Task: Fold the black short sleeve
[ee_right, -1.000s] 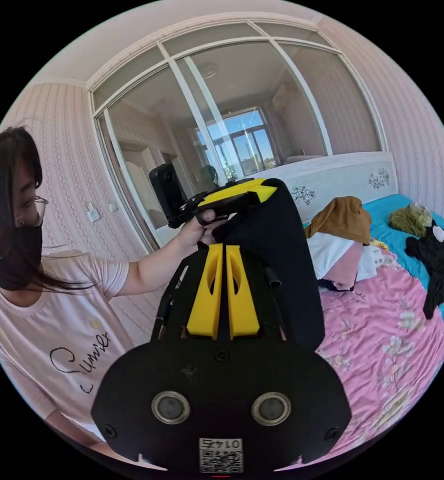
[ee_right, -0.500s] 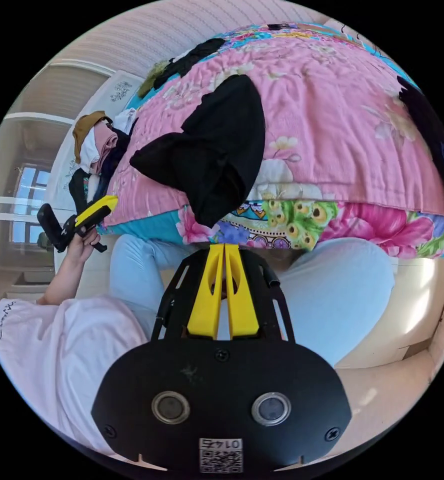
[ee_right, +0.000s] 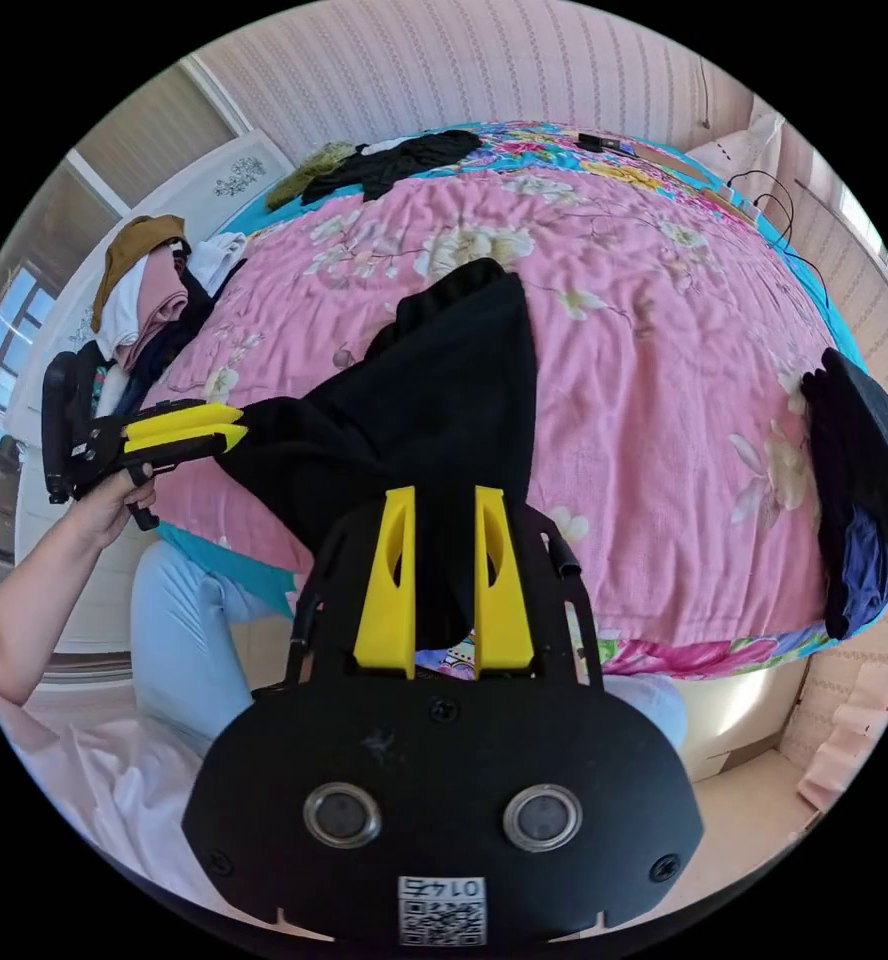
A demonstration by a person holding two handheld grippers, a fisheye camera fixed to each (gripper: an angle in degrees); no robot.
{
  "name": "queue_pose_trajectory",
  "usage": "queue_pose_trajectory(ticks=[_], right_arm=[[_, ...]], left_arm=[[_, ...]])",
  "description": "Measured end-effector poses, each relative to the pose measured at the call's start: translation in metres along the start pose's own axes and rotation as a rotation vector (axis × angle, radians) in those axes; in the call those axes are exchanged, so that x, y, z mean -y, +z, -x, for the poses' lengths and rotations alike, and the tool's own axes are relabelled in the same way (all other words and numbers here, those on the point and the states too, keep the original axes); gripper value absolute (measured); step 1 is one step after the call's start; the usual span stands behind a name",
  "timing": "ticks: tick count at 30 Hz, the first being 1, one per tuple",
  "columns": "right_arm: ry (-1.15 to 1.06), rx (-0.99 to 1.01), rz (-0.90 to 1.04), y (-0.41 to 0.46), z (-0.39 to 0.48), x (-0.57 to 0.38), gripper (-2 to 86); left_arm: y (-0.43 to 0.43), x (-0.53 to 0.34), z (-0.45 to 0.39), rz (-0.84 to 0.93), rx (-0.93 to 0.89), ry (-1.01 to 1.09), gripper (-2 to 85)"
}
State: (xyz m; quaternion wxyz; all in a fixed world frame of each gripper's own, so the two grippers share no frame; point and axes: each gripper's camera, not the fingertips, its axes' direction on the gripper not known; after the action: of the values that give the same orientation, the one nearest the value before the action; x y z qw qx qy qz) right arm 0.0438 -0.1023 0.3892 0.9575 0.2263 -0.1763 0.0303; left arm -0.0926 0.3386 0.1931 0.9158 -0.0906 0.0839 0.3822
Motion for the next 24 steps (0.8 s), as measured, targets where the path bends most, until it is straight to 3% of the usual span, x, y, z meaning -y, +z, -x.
queue_pose_trajectory(ticks=[2,6,13,20,24], right_arm=[[0.017,-0.01,0.079,0.016,-0.013,-0.002,7.8],[0.052,0.076,0.062,0.002,-0.038,-0.006,2.5],[0.151,0.215,-0.173,-0.077,-0.101,-0.056,0.5],[0.195,0.177,0.096,-0.048,-0.129,-0.089,0.6],[0.12,0.097,0.022,-0.064,-0.12,-0.084,1.3]], left_arm=[[0.019,-0.009,-0.005,0.022,0.034,0.036,4.3],[0.02,-0.016,0.004,-0.022,0.0,0.0,0.3],[-0.055,-0.066,0.037,-0.21,-0.102,-0.075,-0.9],[-0.024,-0.131,0.052,-0.053,-0.093,-0.195,-0.8],[-0.029,-0.137,0.052,-0.121,-0.075,-0.248,-0.5]])
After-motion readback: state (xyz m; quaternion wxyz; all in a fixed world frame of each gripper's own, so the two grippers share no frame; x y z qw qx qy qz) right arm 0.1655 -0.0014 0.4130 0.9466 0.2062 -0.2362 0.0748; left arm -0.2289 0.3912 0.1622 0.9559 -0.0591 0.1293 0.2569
